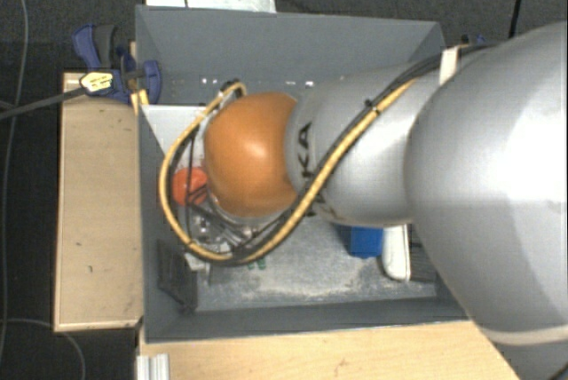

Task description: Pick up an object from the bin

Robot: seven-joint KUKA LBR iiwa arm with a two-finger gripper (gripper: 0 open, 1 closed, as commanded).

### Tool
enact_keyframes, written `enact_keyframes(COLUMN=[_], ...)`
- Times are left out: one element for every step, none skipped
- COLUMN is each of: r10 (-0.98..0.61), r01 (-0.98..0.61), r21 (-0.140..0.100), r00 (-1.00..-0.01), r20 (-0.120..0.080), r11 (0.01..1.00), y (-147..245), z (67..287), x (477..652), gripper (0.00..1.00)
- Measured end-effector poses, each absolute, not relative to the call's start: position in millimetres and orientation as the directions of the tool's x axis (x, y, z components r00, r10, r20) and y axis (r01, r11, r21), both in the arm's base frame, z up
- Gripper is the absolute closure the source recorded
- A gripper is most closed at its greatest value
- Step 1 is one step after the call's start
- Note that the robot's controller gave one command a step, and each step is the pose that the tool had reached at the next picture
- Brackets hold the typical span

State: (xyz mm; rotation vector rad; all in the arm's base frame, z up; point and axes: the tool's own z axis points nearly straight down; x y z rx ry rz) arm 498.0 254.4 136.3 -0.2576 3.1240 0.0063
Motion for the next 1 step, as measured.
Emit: enact_keyframes(r10=[-0.162], r01=[-0.163], r21=[0.005], r00=[-0.987], r20=[-0.012], r11=[0.987], y=[254.9], z=[148.8], x=[499.0], gripper=[1.00])
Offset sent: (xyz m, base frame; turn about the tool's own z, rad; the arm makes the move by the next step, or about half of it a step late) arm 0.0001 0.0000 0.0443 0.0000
